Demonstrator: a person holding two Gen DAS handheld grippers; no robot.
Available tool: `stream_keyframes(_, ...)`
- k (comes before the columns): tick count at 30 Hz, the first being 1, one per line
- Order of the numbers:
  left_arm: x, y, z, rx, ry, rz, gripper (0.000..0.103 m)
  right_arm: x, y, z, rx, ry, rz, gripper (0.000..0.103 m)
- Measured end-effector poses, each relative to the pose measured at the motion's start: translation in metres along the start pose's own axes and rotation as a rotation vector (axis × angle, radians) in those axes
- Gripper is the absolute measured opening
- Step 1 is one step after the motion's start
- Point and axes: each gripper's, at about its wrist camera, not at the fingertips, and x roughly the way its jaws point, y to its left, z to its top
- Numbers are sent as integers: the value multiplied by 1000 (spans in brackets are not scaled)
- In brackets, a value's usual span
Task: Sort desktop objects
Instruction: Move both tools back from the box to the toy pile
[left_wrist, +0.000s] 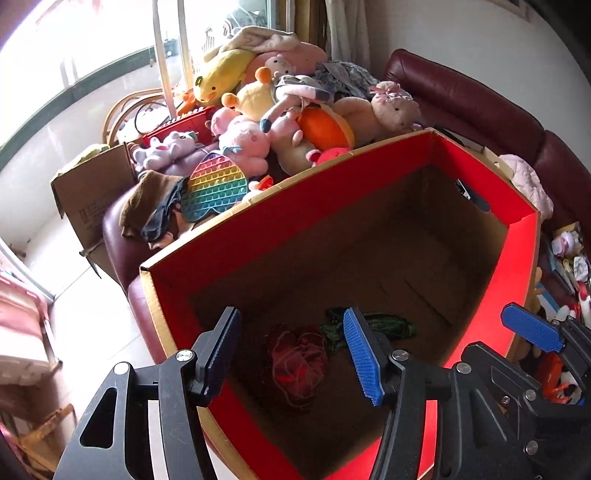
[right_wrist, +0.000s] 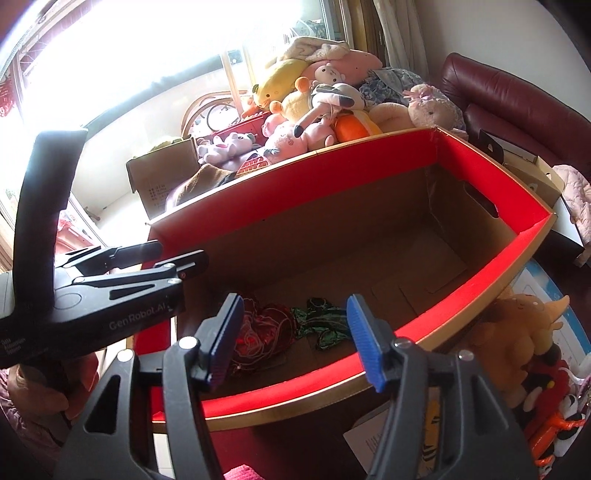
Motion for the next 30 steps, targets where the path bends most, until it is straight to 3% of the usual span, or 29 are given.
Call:
stream_keyframes(17,-39,-49,-3,99,-75,-23,59,-54,-39,-27,108,-87,-35,61)
stream_keyframes(24,-53,-93,-15,189,-95,-73,59,-81,-65,-56,155,-109,-88,64)
stream_keyframes(30,-56,-151,-38,305,-79,-147,59,-109,-107,-103,227,-100,-174,65)
